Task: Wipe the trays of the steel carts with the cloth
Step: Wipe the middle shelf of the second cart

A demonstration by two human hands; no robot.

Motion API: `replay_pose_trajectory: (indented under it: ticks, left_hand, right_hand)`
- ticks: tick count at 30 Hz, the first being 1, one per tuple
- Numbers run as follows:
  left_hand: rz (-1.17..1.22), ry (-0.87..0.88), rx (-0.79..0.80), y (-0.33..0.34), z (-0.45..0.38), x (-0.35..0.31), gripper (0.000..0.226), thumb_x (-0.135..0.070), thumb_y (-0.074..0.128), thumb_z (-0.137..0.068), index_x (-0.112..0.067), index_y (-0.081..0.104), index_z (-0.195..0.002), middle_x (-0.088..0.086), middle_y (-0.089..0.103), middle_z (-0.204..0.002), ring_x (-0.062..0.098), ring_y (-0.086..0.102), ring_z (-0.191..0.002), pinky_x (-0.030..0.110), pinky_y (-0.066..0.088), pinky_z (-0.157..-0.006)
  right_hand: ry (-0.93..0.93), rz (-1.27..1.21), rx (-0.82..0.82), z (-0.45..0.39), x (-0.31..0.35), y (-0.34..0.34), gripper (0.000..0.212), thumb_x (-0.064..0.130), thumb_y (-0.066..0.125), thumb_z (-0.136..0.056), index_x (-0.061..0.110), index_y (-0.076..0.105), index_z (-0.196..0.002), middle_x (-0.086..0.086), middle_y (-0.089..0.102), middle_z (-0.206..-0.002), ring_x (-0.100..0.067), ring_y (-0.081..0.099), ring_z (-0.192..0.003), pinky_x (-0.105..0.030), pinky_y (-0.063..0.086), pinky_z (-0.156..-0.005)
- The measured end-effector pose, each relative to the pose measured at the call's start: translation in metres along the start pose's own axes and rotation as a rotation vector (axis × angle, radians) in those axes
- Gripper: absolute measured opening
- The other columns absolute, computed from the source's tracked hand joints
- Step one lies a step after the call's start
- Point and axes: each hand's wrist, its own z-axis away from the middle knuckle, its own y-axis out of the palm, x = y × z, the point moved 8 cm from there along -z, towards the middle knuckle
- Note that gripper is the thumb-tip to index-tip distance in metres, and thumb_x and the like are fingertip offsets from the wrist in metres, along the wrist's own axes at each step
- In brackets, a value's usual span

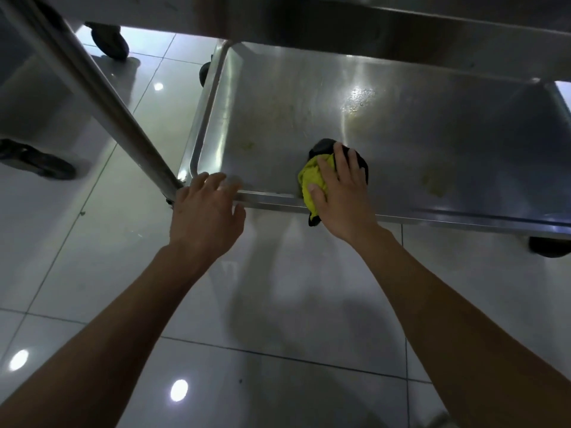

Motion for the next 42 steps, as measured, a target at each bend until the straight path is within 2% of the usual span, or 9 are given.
replay_pose_trajectory:
  ticks: [2, 9, 14, 17, 25, 32, 34, 37, 42]
  left_hand:
    - [-0.054, -0.020, 0.026, 0.006, 0.000, 0.007, 0.036, -0.029, 0.056, -0.095, -0.024, 0.065, -0.128, 0.004, 0.064, -0.124, 0.030, 0.057, -0.116, 0.051, 0.047, -0.097]
    - [-0.066, 0.010, 0.001, 0.016, 0.011, 0.022, 0.044, -0.028, 0.061, -0.091, -0.028, 0.061, -0.135, 0.006, 0.055, -0.130, 0.029, 0.053, -0.121, 0.048, 0.042, -0.096]
    - [0.009, -0.026, -0.040, 0.019, 0.026, 0.039, 0.044, -0.021, 0.061, -0.091, -0.011, 0.059, -0.134, 0.010, 0.054, -0.131, 0.032, 0.064, -0.099, 0.039, 0.049, -0.078]
    - [0.029, -0.056, -0.028, 0.018, 0.024, 0.047, 0.037, -0.025, 0.057, -0.093, -0.013, 0.062, -0.128, 0.003, 0.056, -0.131, 0.029, 0.066, -0.087, 0.035, 0.048, -0.070]
    - [-0.026, -0.045, 0.047, 0.014, 0.022, 0.048, 0.031, -0.028, 0.054, -0.097, -0.020, 0.062, -0.126, -0.002, 0.053, -0.134, 0.024, 0.065, -0.094, 0.034, 0.052, -0.079]
    - [-0.139, -0.095, 0.059, 0.015, 0.017, 0.036, 0.040, -0.036, 0.051, -0.096, -0.014, 0.057, -0.128, 0.005, 0.052, -0.130, 0.028, 0.062, -0.099, 0.037, 0.045, -0.083]
    - [-0.219, -0.091, 0.058, 0.016, 0.013, 0.029, 0.043, -0.040, 0.048, -0.095, -0.016, 0.056, -0.129, 0.005, 0.052, -0.130, 0.027, 0.056, -0.115, 0.043, 0.041, -0.092]
    - [-0.194, 0.049, 0.048, 0.018, -0.001, -0.009, 0.045, -0.038, 0.049, -0.095, -0.022, 0.052, -0.137, 0.004, 0.049, -0.141, 0.025, 0.041, -0.135, 0.051, 0.037, -0.103]
    - [-0.083, 0.174, 0.116, 0.043, -0.031, -0.091, 0.034, -0.037, 0.048, -0.095, -0.024, 0.062, -0.123, 0.001, 0.054, -0.135, 0.026, 0.049, -0.124, 0.045, 0.040, -0.096]
  right_hand:
    - [0.025, 0.020, 0.001, -0.003, 0.010, 0.006, 0.055, 0.041, 0.033, -0.106, 0.020, 0.027, -0.156, -0.008, 0.000, -0.168, -0.035, -0.003, -0.153, -0.055, 0.006, -0.122]
    - [-0.007, 0.046, 0.057, -0.021, 0.054, 0.024, 0.055, 0.041, 0.026, -0.107, 0.022, 0.021, -0.158, -0.006, -0.006, -0.168, -0.033, -0.009, -0.153, -0.055, 0.001, -0.123]
    - [-0.077, 0.069, 0.091, -0.039, 0.093, 0.041, 0.055, 0.040, 0.026, -0.106, 0.023, 0.018, -0.158, -0.007, -0.009, -0.167, -0.033, -0.012, -0.153, -0.056, 0.002, -0.122]
    - [-0.127, 0.055, 0.093, -0.047, 0.122, 0.051, 0.053, 0.041, 0.025, -0.106, 0.024, 0.022, -0.157, -0.008, -0.006, -0.167, -0.033, -0.009, -0.153, -0.057, 0.003, -0.122]
    - [-0.208, 0.000, 0.133, -0.065, 0.173, 0.066, 0.053, 0.042, 0.028, -0.105, 0.029, 0.025, -0.156, -0.002, -0.003, -0.168, -0.030, -0.008, -0.153, -0.055, 0.000, -0.123]
    - [-0.196, -0.078, 0.115, -0.060, 0.143, 0.050, 0.050, 0.039, 0.035, -0.104, 0.026, 0.035, -0.152, 0.001, 0.004, -0.168, -0.026, 0.000, -0.154, -0.050, 0.004, -0.124]
    - [-0.157, -0.074, 0.101, -0.052, 0.115, 0.041, 0.052, 0.039, 0.034, -0.105, 0.024, 0.032, -0.155, 0.001, 0.002, -0.168, -0.025, -0.001, -0.154, -0.049, 0.002, -0.124]
    - [-0.091, -0.083, 0.070, -0.038, 0.066, 0.027, 0.054, 0.038, 0.035, -0.105, 0.023, 0.028, -0.157, 0.002, 0.000, -0.168, -0.024, -0.002, -0.154, -0.046, 0.001, -0.124]
    - [0.010, -0.073, 0.033, -0.018, -0.015, 0.003, 0.054, 0.034, 0.038, -0.106, 0.022, 0.026, -0.157, 0.002, 0.000, -0.168, -0.024, -0.001, -0.154, -0.044, 0.002, -0.124]
